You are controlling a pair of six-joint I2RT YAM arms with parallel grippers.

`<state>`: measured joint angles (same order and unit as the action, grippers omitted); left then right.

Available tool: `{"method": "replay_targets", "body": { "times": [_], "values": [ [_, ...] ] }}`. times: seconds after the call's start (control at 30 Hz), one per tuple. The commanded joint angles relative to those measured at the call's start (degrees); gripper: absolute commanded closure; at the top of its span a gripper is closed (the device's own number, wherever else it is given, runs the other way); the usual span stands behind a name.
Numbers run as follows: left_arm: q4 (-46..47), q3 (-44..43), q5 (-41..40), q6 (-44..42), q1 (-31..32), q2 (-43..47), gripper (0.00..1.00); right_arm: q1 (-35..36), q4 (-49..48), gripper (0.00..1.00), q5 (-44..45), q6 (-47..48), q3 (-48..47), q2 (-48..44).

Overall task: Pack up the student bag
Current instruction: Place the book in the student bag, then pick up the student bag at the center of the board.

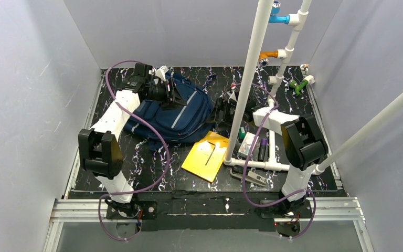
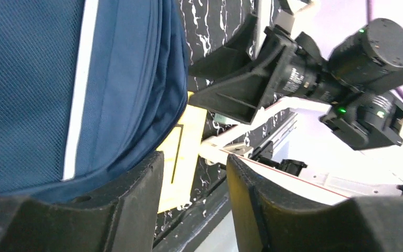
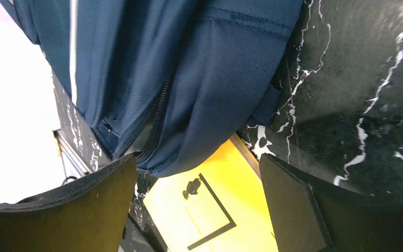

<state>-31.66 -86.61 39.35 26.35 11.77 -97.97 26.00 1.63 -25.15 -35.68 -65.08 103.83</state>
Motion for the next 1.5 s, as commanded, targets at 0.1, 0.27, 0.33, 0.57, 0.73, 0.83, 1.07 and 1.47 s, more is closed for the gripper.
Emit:
{"method": "replay_targets", "body": {
  "times": [0.1,0.27,0.33,0.57,0.73,0.83,1.07,1.47],
  "values": [
    [1.45,12.80,-2.81,0.99,-0.26,16.64,0.48,1.25,-13.58,0.08,1.78,-11.80,6.09,-0.14],
    [-1.40,25.21,-11.78,1.29,-0.44,30.35,0.46,1.25,-19.19,0.04,-0.73,-15.20,7.51,-1.67],
    [-1.84,30.39,-17.59,2.93,-0.43,37.91,0.44,1.16,-22.74,0.03,-1.19,-16.95,9.58,-2.44],
    [-5.64,39.41,-32.26,6.39,-0.56,50.54,0.28,1.03,-26.58,0.02,-1.72,-19.62,11.47,-5.45],
    [-4.60,40.44,-33.49,8.69,-0.63,48.37,0.27,0.30,-24.40,0.02,-1.20,-19.58,10.72,-4.96],
    [-3.85,39.74,-35.17,8.84,-0.69,47.76,0.26,1.37,-20.19,0.02,-0.44,-19.23,5.64,-0.85],
    [-4.77,39.27,-34.26,9.94,-0.71,48.43,0.25,3.03,-16.04,0.02,3.82,-19.03,2.23,3.57],
    [-7.54,39.12,-35.23,8.96,-0.73,49.66,0.24,5.73,-10.83,0.09,7.80,-17.00,1.13,7.67]
  ]
}}
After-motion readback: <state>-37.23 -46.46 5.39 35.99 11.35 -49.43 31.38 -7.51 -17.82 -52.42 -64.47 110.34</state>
